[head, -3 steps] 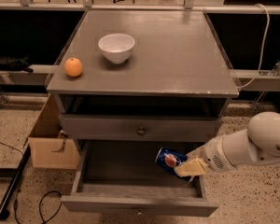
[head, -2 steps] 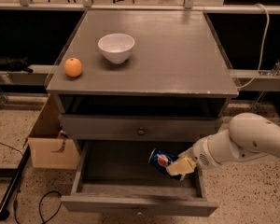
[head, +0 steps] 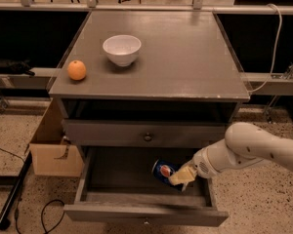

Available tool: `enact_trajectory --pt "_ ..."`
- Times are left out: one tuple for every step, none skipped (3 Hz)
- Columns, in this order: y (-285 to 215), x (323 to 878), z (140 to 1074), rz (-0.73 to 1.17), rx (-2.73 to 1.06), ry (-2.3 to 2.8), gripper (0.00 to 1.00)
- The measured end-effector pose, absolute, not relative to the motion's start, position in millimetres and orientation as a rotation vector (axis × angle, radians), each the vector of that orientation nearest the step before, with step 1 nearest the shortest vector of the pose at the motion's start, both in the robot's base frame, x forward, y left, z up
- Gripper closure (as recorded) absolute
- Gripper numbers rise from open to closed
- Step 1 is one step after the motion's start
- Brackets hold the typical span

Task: Place pepsi can into middle drawer

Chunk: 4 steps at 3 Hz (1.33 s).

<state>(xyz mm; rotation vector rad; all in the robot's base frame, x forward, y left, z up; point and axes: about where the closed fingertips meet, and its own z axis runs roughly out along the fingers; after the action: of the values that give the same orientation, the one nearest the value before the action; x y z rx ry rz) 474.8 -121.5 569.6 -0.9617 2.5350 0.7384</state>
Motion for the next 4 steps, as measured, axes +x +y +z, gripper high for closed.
enact_trajectory --pt "-120.4 473.3 564.8 0.746 -0.959 2.542 1.00" --pt "-115.1 470.2 541.7 0.767 -0.942 2.581 1.00" --pt "-106.6 470.3 515.9 0.798 -0.929 2.621 1.00" --pt "-94.5 487.0 497.6 0.820 -0.910 2.613 1.00"
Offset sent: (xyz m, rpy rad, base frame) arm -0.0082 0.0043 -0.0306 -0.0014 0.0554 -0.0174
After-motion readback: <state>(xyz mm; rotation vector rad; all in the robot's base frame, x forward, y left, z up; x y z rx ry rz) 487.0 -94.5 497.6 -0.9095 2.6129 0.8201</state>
